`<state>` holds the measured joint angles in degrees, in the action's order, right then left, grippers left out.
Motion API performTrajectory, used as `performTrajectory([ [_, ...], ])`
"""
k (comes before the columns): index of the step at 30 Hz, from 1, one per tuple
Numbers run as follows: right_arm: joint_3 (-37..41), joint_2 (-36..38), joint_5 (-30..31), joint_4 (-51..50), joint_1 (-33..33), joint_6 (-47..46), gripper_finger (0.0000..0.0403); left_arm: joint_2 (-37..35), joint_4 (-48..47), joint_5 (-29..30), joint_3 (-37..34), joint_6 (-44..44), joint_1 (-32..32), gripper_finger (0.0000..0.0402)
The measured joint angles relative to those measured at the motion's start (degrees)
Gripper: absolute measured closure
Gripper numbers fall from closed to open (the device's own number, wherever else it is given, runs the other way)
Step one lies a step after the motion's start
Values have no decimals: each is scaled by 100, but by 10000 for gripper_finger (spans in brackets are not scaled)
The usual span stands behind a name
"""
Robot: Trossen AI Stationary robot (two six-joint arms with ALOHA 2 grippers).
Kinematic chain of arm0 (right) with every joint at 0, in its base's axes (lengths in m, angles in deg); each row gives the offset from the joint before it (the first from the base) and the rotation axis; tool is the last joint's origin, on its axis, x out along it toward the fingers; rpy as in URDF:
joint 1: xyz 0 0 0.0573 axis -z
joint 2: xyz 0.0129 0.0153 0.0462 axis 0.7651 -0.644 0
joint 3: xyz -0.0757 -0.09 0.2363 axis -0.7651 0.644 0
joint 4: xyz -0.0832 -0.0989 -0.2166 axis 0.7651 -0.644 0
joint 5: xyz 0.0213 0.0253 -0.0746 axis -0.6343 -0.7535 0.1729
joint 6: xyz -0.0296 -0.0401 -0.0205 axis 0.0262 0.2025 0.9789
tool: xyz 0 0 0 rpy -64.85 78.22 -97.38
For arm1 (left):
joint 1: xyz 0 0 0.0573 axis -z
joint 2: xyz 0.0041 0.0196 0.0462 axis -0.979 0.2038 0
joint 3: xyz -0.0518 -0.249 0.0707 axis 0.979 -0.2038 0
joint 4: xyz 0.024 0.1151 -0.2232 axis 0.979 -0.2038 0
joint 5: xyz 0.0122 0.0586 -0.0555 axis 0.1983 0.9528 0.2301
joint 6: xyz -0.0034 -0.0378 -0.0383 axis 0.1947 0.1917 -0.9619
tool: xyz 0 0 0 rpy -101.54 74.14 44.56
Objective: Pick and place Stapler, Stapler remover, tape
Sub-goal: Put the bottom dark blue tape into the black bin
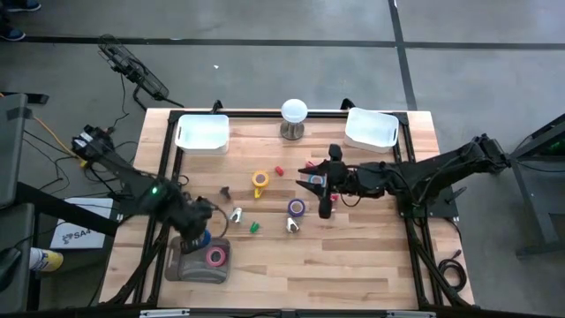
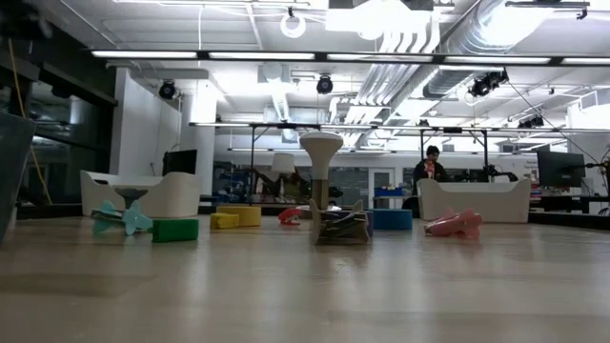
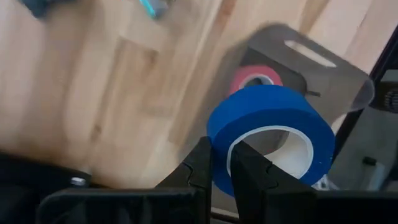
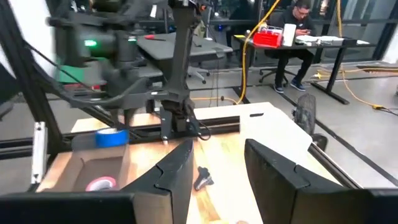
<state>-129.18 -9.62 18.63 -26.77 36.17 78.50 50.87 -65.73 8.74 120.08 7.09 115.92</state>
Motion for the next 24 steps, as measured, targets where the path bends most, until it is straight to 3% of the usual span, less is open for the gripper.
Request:
performTrajectory([
  [7,0,0,-2,-7,191,0,268,15,1083,298,-563,-1629,851,371],
  [11,0,0,-22,-25,279,0,268,193,1149,380,-769,-2336,1211,371],
  [24,0,0,-181,-148,488,0,268,1361,1115,-99,-802,-1825,1372,371],
])
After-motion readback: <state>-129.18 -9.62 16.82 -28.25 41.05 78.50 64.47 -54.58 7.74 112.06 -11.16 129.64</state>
